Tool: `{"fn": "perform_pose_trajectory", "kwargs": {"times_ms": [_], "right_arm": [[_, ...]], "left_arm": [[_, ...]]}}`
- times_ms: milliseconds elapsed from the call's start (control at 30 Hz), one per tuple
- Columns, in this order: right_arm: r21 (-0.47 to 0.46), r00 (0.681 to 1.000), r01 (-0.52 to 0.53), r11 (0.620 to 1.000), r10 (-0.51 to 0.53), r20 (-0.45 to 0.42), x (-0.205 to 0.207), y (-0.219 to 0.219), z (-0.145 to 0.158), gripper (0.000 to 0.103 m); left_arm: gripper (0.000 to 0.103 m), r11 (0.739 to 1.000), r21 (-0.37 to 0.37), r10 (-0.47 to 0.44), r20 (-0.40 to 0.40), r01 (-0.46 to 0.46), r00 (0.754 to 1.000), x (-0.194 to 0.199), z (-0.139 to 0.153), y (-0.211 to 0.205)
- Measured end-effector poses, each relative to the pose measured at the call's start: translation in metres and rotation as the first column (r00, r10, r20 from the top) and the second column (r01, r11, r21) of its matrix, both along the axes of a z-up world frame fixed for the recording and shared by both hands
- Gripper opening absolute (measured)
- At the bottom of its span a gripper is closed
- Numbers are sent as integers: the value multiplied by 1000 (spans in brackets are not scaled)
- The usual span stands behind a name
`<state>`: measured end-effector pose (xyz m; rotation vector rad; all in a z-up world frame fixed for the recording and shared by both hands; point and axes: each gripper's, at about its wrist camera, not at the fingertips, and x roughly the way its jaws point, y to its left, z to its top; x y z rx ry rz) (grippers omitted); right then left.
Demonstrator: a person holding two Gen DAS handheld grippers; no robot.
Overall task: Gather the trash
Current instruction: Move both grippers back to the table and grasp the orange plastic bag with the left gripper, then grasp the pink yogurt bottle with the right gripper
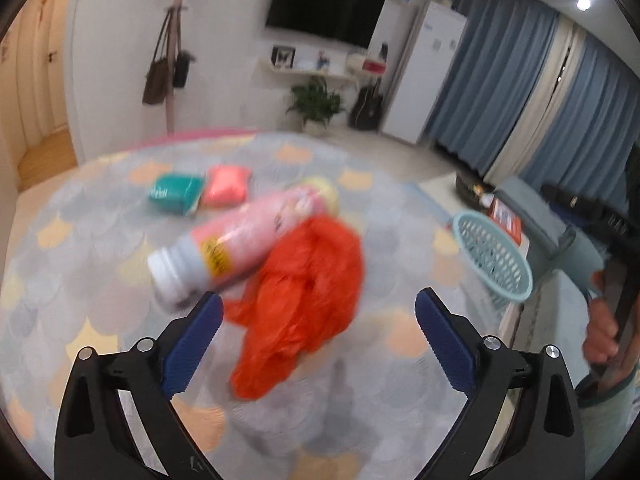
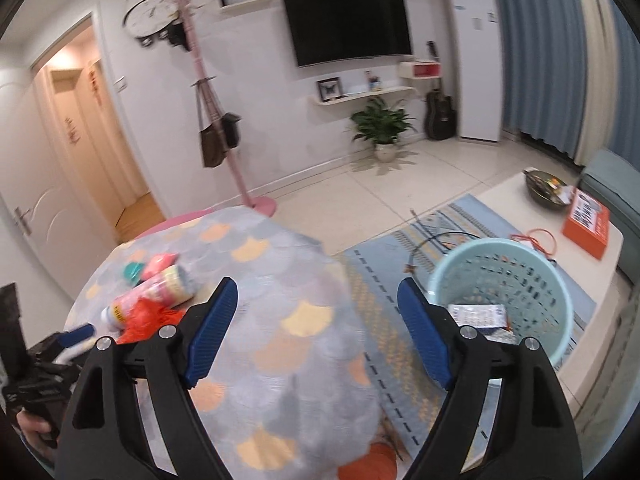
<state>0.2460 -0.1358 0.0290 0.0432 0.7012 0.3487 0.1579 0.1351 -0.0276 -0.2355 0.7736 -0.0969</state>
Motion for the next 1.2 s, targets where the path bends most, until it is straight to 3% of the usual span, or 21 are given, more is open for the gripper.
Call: {"fn": "perform_pose_trajectory", "kwargs": {"times_ms": [233,300,367,400,567,833,1000,1067,1200], "right_arm": [[-23,994,-104,994,103,-30,2,52,-7,79],[-25,991,-128,991,127,-35,2,61,-9,79],[-33,987,-155,987,154,-40,2,75,-10,79],[-37,986,-163,986,161,-43,1,81,-11,79],[-42,976,-211,977,208,-67,0,110,-16,79],[-7,951,-279,960,275,-144,-7,170,-38,79],[46,938,-238,970,242,-249,-4,207,-58,79],[59,943,-170,984,180,-281,2,217,-64,79],[141,926,-19,990,71,-372,16,225,-75,79]], "left_arm": [[92,998,56,7,-72,-3,997,12,-29,4],[88,997,76,14,-84,-7,996,17,-33,2],[73,997,82,6,-110,4,994,20,-38,0],[70,997,79,-1,-120,11,993,21,-41,-1],[45,996,87,-16,-91,24,996,9,-37,2],[40,999,40,13,-24,-12,1000,-50,-19,36],[40,995,23,94,-14,-94,995,-88,-19,76],[40,989,48,141,-10,-140,990,-98,-18,91],[40,982,-17,191,14,-190,982,-115,-14,123]]}}
